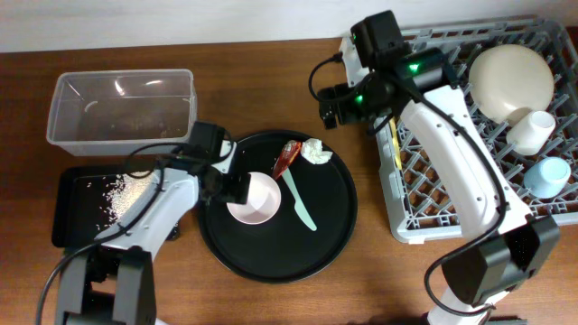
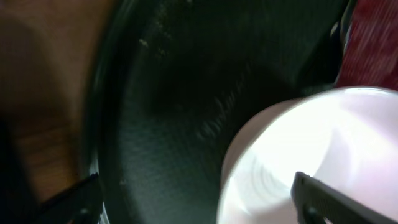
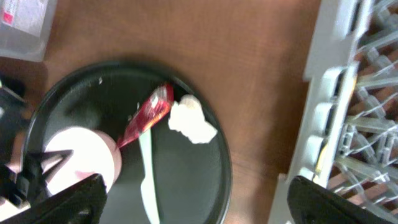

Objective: Sort waste into correct bins and load items into the dishwasher rack
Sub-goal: 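Set the empty pink bowl back on the round tray with the left gripper, then grasp the pink bowl rim with the right gripper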

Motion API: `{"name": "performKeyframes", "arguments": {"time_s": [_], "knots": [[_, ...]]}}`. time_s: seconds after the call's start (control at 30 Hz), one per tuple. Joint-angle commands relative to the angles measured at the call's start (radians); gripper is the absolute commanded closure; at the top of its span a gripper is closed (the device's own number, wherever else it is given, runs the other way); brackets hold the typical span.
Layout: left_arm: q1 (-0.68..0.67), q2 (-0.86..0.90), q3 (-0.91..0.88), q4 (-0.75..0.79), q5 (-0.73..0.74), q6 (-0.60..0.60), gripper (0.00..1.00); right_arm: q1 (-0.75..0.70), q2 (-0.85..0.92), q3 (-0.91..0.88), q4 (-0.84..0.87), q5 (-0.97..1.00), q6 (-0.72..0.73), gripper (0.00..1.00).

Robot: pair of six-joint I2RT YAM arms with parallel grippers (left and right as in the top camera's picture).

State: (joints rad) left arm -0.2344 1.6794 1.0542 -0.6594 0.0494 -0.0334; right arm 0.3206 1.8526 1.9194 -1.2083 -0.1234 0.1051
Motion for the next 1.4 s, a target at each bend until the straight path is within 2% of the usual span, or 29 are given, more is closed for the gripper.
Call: {"name": "performKeyframes", "arguments": {"time_s": [0.0,0.17,0.33,0.4,0.47,0.57,0.6,0.7,0.8,0.97,1.03,1.3,1.37], "knots": [[0.040,-0.098,0.117,-0.051,0.006,0.000,0.01,0.020,0.011,-0.094,-0.003,-0.162,-0.089,0.25],[0.114,-0.203,0.210,-0.112,-0.104,-0.001,0.01,0.109,0.035,-0.216,0.028,-0.207,-0.127,0.34],[0.237,-0.329,0.232,-0.152,-0.129,-0.040,0.01,0.222,0.095,-0.260,0.070,-0.205,-0.123,0.36],[0.310,-0.389,0.232,-0.169,-0.129,-0.101,0.01,0.250,0.138,-0.260,0.075,-0.206,-0.086,0.40],[0.378,-0.446,0.232,-0.176,-0.126,-0.113,0.01,0.264,0.182,-0.260,0.076,-0.207,-0.034,0.47],[0.452,-0.506,0.232,-0.182,-0.125,-0.112,0.01,0.267,0.222,-0.260,0.092,-0.223,0.021,0.47],[0.465,-0.518,0.232,-0.186,-0.125,-0.112,0.01,0.267,0.231,-0.260,0.100,-0.238,0.029,0.44],[0.475,-0.541,0.232,-0.194,-0.125,-0.112,0.01,0.270,0.247,-0.260,0.150,-0.266,0.113,0.46],[0.475,-0.539,0.231,-0.203,-0.125,-0.112,0.01,0.279,0.272,-0.261,0.203,-0.269,0.234,0.59],[0.475,-0.539,0.231,-0.203,-0.125,-0.112,0.01,0.301,0.293,-0.261,0.212,-0.195,0.279,0.62],[0.475,-0.539,0.231,-0.203,-0.125,-0.112,0.01,0.302,0.294,-0.261,0.211,-0.195,0.279,0.71],[0.475,-0.539,0.231,-0.203,-0.125,-0.112,0.01,0.300,0.293,-0.259,0.188,-0.152,0.278,0.91],[0.475,-0.539,0.231,-0.203,-0.125,-0.112,0.01,0.300,0.293,-0.259,0.179,-0.117,0.275,0.93]]}}
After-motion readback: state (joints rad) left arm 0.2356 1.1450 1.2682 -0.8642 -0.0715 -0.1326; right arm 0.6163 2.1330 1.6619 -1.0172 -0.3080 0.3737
